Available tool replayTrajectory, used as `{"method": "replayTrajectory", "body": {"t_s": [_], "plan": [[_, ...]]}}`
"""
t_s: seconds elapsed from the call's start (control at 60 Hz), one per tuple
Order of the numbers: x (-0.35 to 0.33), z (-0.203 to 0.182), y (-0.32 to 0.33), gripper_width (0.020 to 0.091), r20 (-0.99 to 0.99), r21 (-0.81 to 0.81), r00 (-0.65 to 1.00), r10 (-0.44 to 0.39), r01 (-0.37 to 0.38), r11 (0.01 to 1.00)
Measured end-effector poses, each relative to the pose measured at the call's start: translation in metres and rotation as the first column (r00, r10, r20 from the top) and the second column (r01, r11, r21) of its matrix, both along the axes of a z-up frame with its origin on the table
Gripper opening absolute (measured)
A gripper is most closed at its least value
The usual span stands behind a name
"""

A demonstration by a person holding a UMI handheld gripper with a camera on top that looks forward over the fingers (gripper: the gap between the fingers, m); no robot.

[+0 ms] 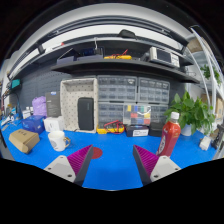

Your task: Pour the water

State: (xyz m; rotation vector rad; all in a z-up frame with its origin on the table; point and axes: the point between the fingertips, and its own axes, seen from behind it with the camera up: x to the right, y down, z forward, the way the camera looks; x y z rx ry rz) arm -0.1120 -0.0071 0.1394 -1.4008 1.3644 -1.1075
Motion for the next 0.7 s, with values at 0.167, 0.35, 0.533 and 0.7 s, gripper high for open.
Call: {"method": "replayTrajectory", "body": {"t_s": [0.167,0.35,0.533,0.7], "plan": [[-0.009,-0.015,-0.011,0.0814,0.072,-0.011,0.994,0.076,-0.075,0.997],[-0.020,-0.049,-0.078,0.0817,0.064,0.001,0.998,-0.011,0.011,1.000],[-0.006,-0.057,-0.161,0.0805,0.074,0.022,0.985,-0.158,0.157,0.987],[0.035,-0.050,-0.198,0.0804,0.094,0.046,0.979,-0.183,0.179,0.983]]}}
